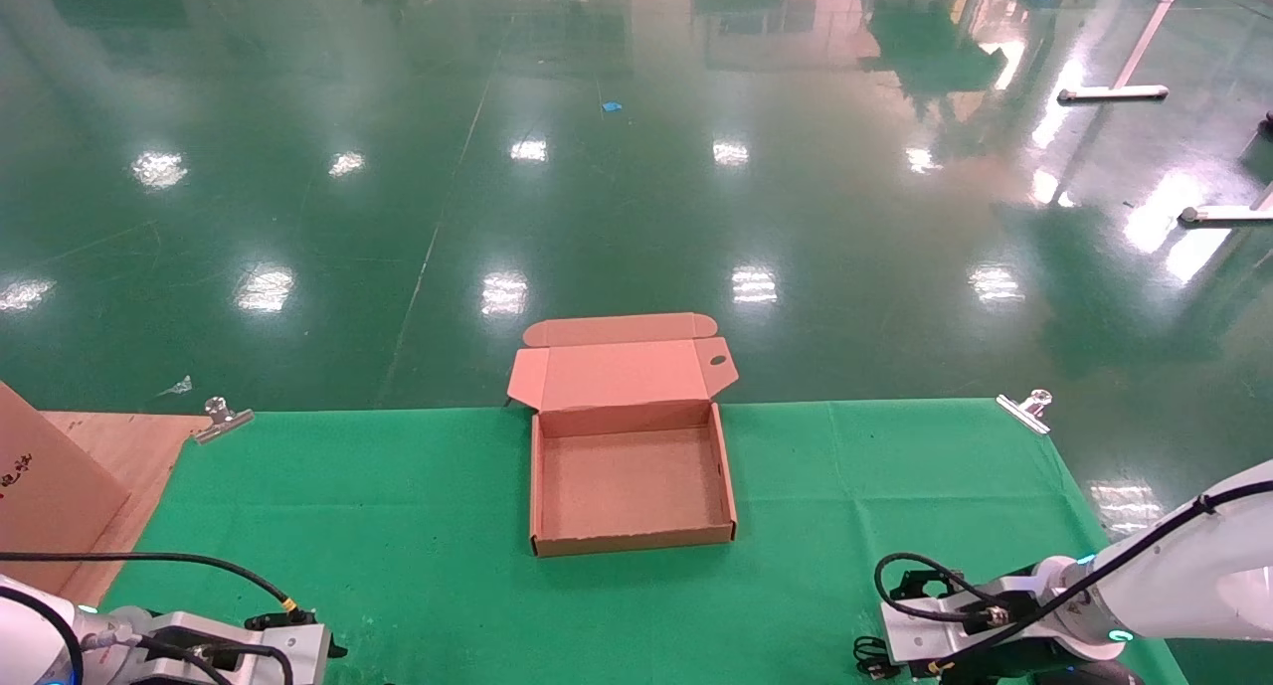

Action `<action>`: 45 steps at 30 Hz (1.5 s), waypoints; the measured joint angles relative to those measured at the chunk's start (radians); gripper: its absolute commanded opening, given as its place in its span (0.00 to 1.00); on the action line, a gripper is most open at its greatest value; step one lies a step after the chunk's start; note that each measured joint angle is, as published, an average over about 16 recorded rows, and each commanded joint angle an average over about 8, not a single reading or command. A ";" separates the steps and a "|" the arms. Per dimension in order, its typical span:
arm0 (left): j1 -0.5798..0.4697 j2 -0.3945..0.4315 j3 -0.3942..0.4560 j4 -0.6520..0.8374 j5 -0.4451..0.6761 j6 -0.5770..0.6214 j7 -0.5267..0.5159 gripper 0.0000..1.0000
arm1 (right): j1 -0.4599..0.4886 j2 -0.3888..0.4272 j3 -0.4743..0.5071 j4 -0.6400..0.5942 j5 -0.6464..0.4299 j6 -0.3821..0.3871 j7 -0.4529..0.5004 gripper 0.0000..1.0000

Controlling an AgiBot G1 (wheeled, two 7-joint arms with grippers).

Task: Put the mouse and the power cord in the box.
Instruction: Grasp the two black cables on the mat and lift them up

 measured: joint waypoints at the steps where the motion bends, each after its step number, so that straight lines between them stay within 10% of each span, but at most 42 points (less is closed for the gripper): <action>1: 0.000 0.001 0.000 0.003 0.000 -0.002 0.002 0.00 | 0.001 0.000 0.000 -0.003 0.001 0.000 -0.002 0.00; 45: -0.138 -0.023 0.016 -0.007 0.024 0.111 0.049 0.00 | 0.131 0.045 0.040 -0.006 0.057 -0.122 -0.046 0.00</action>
